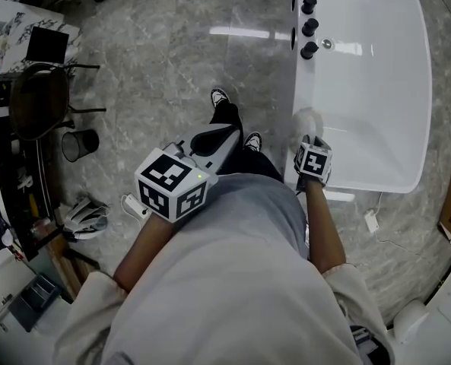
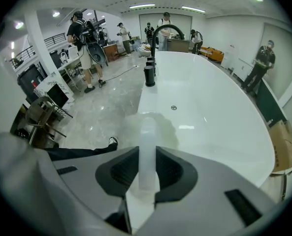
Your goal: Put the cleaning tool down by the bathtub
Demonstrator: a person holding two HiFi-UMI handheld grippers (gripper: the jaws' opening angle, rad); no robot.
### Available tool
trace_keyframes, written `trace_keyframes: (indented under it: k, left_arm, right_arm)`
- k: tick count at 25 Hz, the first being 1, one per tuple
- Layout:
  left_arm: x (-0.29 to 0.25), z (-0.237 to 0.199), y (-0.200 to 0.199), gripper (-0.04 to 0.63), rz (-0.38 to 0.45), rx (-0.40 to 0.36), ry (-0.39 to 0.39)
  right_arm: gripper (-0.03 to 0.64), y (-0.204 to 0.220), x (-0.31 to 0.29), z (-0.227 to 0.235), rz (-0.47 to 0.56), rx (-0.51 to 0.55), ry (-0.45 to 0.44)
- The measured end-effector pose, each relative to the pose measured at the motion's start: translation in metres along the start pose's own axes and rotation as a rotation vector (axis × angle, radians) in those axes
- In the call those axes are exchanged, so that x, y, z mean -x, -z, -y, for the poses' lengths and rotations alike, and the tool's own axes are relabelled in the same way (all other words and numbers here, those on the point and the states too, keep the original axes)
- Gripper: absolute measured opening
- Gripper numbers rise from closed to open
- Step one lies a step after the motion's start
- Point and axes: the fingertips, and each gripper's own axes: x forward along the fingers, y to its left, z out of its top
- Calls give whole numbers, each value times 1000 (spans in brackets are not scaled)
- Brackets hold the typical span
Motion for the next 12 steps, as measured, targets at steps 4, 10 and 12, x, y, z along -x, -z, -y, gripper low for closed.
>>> trace_keyframes:
  k: [4, 10, 12]
  left_arm:
    - [-2, 2, 0, 9, -5, -8, 0]
    - [-2, 3, 0, 9, -11, -7, -3]
    - [-2, 4, 1, 9, -12, -9, -2]
  right_arm:
    - [75, -10, -2, -1, 28, 24, -8]
    - [75, -4, -7, -2, -9, 18, -13]
    - [75, -4, -8, -1, -10, 14, -15]
